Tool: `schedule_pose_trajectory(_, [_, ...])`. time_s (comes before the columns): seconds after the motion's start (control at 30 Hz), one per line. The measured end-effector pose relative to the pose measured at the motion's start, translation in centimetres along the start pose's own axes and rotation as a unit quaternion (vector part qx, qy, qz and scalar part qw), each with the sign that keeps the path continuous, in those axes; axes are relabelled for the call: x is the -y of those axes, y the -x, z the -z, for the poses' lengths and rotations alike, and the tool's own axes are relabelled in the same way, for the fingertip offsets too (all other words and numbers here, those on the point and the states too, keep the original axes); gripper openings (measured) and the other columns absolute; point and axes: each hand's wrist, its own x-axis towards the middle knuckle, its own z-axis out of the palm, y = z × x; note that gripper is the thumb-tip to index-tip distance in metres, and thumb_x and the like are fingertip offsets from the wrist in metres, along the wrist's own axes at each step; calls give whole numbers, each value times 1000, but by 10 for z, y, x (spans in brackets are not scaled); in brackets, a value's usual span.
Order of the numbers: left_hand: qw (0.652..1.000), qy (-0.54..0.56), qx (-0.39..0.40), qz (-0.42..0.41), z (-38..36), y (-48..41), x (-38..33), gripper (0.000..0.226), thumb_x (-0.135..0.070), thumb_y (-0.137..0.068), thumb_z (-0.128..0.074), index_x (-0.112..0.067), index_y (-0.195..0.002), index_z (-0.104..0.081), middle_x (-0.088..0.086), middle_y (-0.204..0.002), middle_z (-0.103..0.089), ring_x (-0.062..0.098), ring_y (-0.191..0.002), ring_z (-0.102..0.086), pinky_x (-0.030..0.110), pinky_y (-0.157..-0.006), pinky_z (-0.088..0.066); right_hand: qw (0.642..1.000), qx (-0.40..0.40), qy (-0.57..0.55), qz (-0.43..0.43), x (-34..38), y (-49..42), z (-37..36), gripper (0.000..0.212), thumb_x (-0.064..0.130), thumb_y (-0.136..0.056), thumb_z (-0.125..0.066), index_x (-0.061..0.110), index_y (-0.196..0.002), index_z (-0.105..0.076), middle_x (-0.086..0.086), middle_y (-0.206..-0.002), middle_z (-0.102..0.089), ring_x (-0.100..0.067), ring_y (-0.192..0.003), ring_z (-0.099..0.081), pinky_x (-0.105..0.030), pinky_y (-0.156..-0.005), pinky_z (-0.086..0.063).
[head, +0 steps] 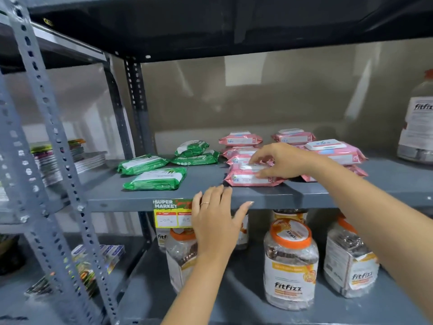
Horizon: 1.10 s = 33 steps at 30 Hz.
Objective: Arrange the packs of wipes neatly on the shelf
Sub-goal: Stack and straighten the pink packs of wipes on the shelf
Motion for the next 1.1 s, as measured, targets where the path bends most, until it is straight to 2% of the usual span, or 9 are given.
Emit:
schedule_pose_trajectory(0.13, [1000,11,-3,1,-1,0,0,56,-62,-90,-49,-16,-114,-70,0,-118,-69,18,-113,-61,44,-104,-41,998,-10,50,-26,9,-6,1,43,50,-80,-67,28,-117,-65,2,-120,-64,-17,-101,-60,-34,-86,-50])
schedule_pose_trajectory(0.27, [1000,12,-11,-8,-3,-1,2,55,-63,-91,-49,-16,-112,-70,0,-118,-69,18,-112,-62,40,-105,-37,988,-40,144,-40,22,-15,2,53,63,-86,-43,21,-98,-73,1,-98,-72,-20,-83,-65,-36,-76,-52])
schedule_pose_trajectory(0.33, [1000,13,-19,-14,-4,-1,4,54,-63,-91,-49,-17,-111,-70,-1,-116,-70,18,-111,-62,38,-105,-36,992,-24,113,-49,23,-19,7,48,51,-92,-43,13,-88,-73,-5,-87,-73,-25,-79,-66,-41,-77,-54])
schedule_pose_trajectory(0.4, [1000,12,-20,-14,-5,0,4,54,-63,-91,-50,-17,-111,-71,-1,-116,-70,17,-111,-63,38,-105,-37,994,9,105,-40,15,-24,16,24,21,-92,-49,18,-98,-72,-3,-98,-73,-23,-92,-65,-39,-84,-52])
schedule_pose_trajectory(0.5, [1000,9,-25,-12,-6,0,4,54,-63,-90,-50,-17,-110,-71,-1,-116,-70,17,-111,-63,39,-104,-38,992,88,86,-31,8,-23,26,62,-8,-79,-48,35,-121,-62,6,-137,-54,-17,-123,-52,-39,-102,-45])
schedule_pose_trajectory(0.63, [999,7,-32,-14,-6,0,3,55,-64,-90,-49,-17,-110,-71,-1,-115,-70,17,-111,-63,39,-103,-39,981,173,-87,-21,7,-17,25,75,-18,-82,-44,45,-119,-60,17,-143,-45,-2,-129,-39,-30,-109,-34])
schedule_pose_trajectory(0.83, [999,9,-38,-19,-6,-1,4,53,-62,-90,-52,-17,-110,-71,-1,-115,-70,17,-110,-63,36,-105,-34,986,153,-54,-31,8,-21,22,46,10,-96,-50,46,-123,-58,15,-139,-47,-12,-120,-49,-24,-90,-40])
schedule_pose_trajectory(0.9, [999,10,-41,-22,-6,-1,4,53,-62,-90,-51,-17,-109,-71,-1,-114,-70,18,-110,-63,36,-105,-34,991,132,-7,-34,9,-23,20,36,25,-97,-51,42,-127,-57,10,-143,-48,-15,-119,-50,-27,-93,-39])
schedule_pose_trajectory(1.1, [999,11,-46,-26,-6,-1,4,53,-63,-90,-53,-17,-108,-71,-1,-112,-71,17,-108,-64,36,-103,-36,995,83,-5,-49,6,-24,13,44,51,-89,-52,33,-129,-58,5,-142,-51,-15,-120,-52,-32,-100,-39])
